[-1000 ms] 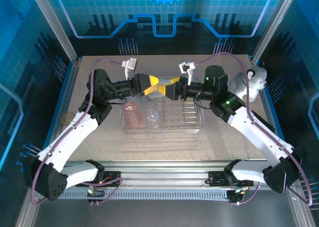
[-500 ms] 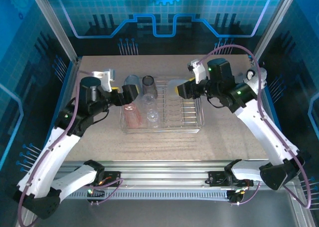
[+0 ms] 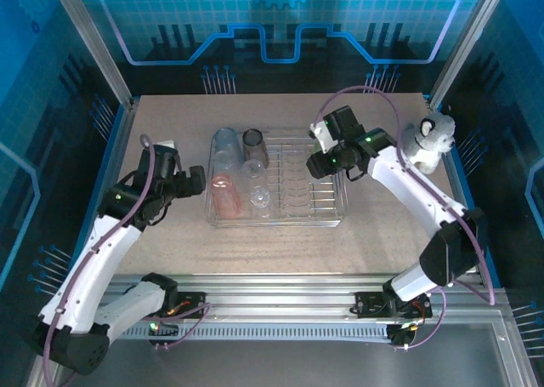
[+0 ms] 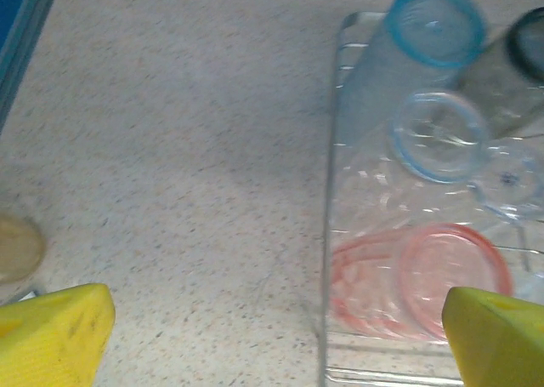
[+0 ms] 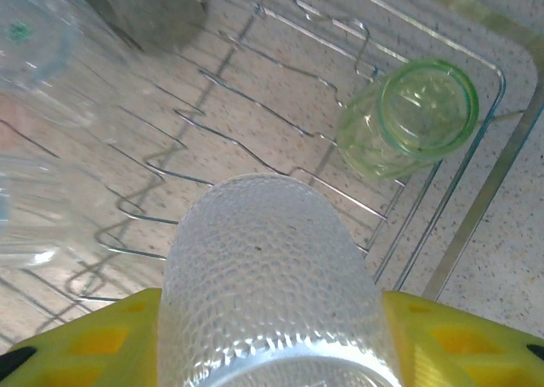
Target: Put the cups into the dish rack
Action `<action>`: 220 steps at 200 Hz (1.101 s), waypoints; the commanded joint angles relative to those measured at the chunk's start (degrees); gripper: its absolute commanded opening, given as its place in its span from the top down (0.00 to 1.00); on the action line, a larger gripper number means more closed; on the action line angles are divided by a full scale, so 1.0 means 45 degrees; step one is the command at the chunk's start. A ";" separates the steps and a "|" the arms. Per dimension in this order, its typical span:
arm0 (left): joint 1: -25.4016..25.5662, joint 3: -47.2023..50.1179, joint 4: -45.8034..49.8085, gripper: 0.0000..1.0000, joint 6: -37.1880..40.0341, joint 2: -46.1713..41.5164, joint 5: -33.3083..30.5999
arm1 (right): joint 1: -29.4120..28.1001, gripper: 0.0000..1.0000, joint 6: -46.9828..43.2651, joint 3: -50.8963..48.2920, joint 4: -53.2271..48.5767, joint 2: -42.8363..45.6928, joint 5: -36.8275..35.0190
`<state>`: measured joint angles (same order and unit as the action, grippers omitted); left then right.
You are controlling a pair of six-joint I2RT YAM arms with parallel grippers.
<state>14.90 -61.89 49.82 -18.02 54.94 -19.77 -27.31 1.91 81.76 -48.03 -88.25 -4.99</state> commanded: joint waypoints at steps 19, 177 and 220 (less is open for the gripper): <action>-0.1510 0.0275 0.0354 0.01 -0.0254 0.0445 0.0766 | 0.0173 0.83 -0.0760 -0.0090 0.0168 -0.1079 -0.1118; -0.2645 0.0652 0.0114 0.01 -0.0650 0.1359 0.1198 | 0.0698 0.48 -0.2241 -0.0204 0.1663 -0.3935 -0.1561; -0.2955 0.1232 -0.0049 0.01 -0.1255 0.1479 0.1127 | 0.0536 0.29 -0.2357 -0.0027 0.1422 -0.4100 -0.1719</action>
<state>2.83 -58.24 50.26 -21.06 61.25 -14.31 -24.84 -8.23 81.10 -40.75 -104.09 -11.44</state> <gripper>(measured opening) 0.993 0.679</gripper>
